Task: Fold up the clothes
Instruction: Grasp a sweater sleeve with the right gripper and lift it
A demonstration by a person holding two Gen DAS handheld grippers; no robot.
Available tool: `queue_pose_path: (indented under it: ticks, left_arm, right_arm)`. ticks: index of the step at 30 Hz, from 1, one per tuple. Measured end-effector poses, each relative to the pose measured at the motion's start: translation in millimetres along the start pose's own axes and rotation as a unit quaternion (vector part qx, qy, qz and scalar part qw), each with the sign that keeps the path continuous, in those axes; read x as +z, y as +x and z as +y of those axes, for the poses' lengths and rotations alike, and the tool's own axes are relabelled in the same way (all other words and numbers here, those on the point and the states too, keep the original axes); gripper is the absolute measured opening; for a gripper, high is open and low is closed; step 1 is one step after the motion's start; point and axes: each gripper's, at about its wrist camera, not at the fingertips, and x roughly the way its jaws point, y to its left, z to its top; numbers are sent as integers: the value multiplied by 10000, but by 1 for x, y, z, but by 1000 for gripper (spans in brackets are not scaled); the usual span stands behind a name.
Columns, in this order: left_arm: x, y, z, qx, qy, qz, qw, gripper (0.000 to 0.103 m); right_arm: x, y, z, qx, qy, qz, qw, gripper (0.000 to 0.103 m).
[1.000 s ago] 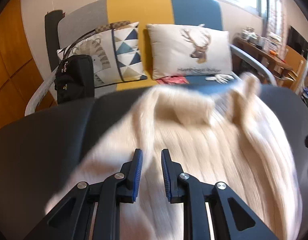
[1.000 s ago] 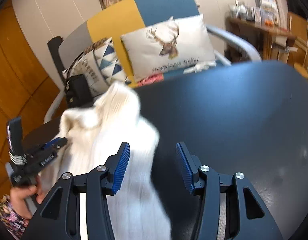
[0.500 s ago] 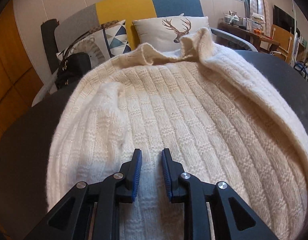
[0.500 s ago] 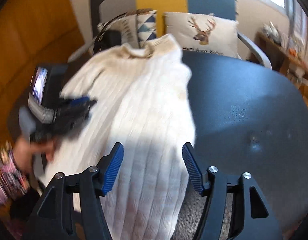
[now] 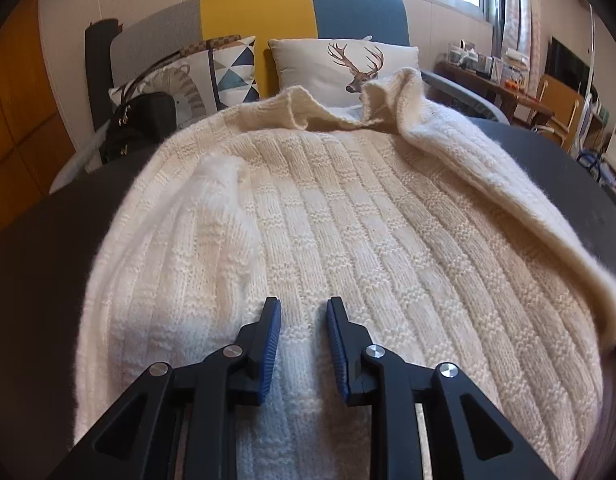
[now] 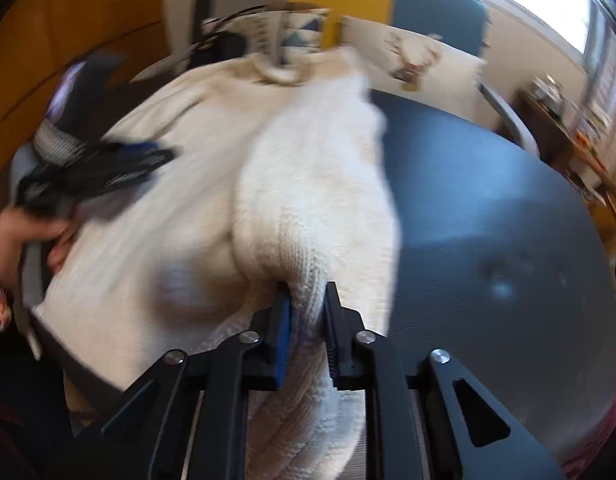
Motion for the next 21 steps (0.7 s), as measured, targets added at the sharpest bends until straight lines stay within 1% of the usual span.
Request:
queue_pose_path:
  ticks: [3, 5, 8, 11, 13, 14, 15, 16, 17, 18, 19, 20, 21]
  left_arm:
    - [-1, 0, 2, -94, -84, -3, 9999, 24]
    - [-2, 0, 2, -112, -103, -8, 9999, 24]
    - [-2, -1, 0, -63, -66, -19, 10000, 24]
    - [-2, -1, -3, 13, -8, -28, 10000, 24]
    - [-2, 0, -4, 41, 13, -33, 10000, 24]
    - [-2, 0, -4, 46, 15, -34, 10000, 24]
    - [-2, 0, -4, 44, 11, -37, 10000, 24]
    - [-2, 0, -3, 39, 4, -39, 10000, 25]
    - [-2, 0, -3, 33, -3, -42, 10000, 25]
    - [-1, 1, -4, 51, 24, -33, 10000, 25]
    - [0, 0, -5, 76, 63, -21, 9999, 25]
    - [0, 0, -6, 102, 102, -9, 9999, 25]
    - [1, 0, -8, 127, 141, 3, 9998, 25]
  right_arm:
    - [9, 1, -52, -72, 567, -42, 9984, 14]
    - [16, 3, -87, -191, 880, -65, 9959, 14]
    - [31, 12, -135, -634, 1066, -138, 9922, 14]
    - [48, 29, -177, -1005, 1317, -161, 9860, 15]
    - [59, 47, -205, -1248, 1625, -45, 9788, 17]
    - [63, 57, -214, -1285, 1800, 91, 9752, 24]
    - [67, 67, -224, -1320, 1976, 227, 9711, 27]
    - [68, 69, -227, -1355, 2128, 298, 9672, 27]
    - [67, 66, -228, -1361, 2251, 263, 9644, 27]
    - [66, 57, -218, -1273, 2234, 76, 9664, 30]
    - [64, 48, -208, -1184, 2213, -115, 9679, 33]
    - [62, 39, -199, -1094, 2192, -305, 9690, 43]
    - [58, 31, -184, -900, 2061, -455, 9733, 48]
